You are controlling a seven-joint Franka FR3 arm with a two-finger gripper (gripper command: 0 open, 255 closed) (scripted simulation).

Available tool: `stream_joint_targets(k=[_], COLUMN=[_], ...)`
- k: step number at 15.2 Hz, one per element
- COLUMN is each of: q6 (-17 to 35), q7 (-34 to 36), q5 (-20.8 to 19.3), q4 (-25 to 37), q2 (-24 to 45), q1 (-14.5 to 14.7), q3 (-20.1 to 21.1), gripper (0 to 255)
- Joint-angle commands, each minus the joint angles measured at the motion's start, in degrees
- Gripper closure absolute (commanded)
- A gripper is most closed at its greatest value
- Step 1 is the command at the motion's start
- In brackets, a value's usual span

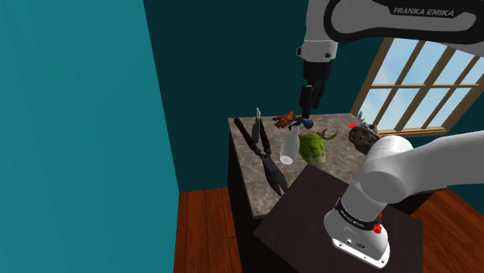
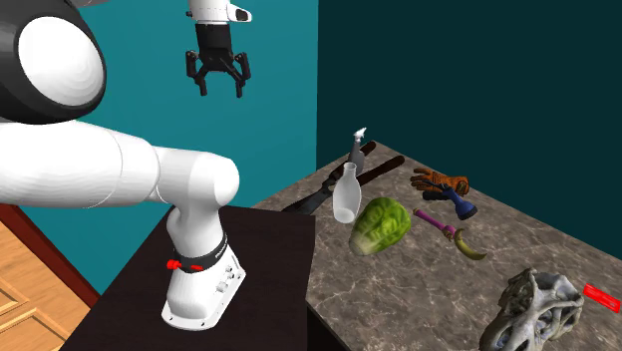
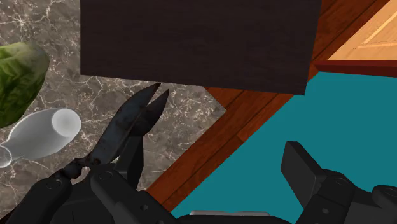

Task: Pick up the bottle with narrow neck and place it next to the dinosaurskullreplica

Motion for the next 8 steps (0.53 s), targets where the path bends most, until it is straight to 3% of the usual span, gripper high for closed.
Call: stream_joint_targets(k=[1,8], q6=[0.00,11.13], q7=[0.00,-7.33], q5=[0.00,-6.05], q4=[0.00,-4.94], q2=[0.00,5.40], q1=[0.00,-2.71], q3=[0.00,-6.84], gripper=[0,0])
